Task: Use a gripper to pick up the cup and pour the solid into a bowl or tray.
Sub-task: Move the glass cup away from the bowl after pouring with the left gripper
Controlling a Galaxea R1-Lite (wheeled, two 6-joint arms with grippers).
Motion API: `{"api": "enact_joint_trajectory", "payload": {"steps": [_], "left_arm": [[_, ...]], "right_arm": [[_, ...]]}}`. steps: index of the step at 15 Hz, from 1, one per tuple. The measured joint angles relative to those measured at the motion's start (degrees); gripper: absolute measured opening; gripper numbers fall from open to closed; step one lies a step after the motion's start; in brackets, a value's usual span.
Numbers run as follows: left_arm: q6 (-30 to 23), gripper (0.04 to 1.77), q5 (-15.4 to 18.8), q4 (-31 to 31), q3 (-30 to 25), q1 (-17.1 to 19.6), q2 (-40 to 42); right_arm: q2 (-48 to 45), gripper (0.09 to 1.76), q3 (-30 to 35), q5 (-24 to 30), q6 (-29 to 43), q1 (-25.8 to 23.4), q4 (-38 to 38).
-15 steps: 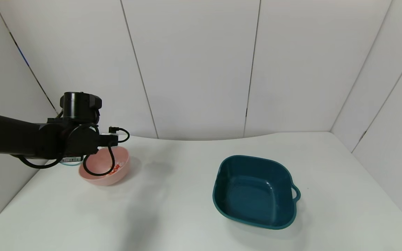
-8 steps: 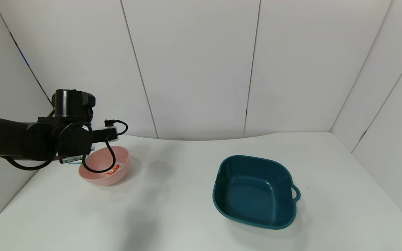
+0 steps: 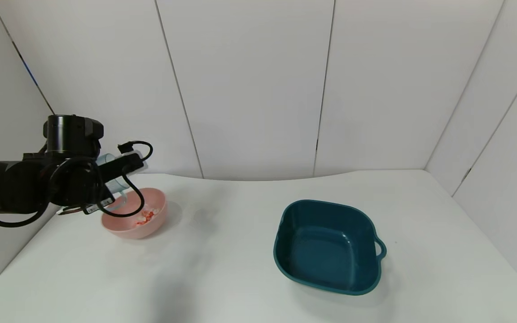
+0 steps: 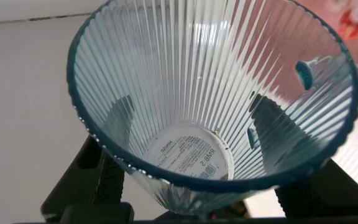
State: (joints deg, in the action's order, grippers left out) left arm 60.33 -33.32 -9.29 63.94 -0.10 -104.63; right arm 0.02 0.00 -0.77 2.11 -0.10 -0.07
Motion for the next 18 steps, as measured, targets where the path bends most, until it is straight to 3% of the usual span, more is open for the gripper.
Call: {"api": "enact_joint_trajectory", "payload": {"steps": [6,9,12,15,18], "left_arm": [[-22.87,1.31,17.81,-0.35,0.61,1.55,0.69],[-33.00,1.31,23.95,-0.60,0.63,1.52,1.41],[-41.84,1.31,32.57,-2.89,-0.16,1.22,2.27],[-49.36,1.31,34.50,-6.56,-1.40,-0.76,2.67],[-53.25,1.31,34.44,-10.61,-2.50,-4.30,2.15]], "right_arm": [[0.00,1.71,0.00,-0.02,0.00,0.00,0.00],[0.00,1.71,0.00,0.00,-0.02,0.02,0.00],[0.00,1.71,0.00,-0.02,0.00,0.02,0.00],[0.00,1.71,0.00,0.00,-0.02,0.05,0.00],[0.00,1.71,0.00,0.00,0.00,0.05,0.00]]}}
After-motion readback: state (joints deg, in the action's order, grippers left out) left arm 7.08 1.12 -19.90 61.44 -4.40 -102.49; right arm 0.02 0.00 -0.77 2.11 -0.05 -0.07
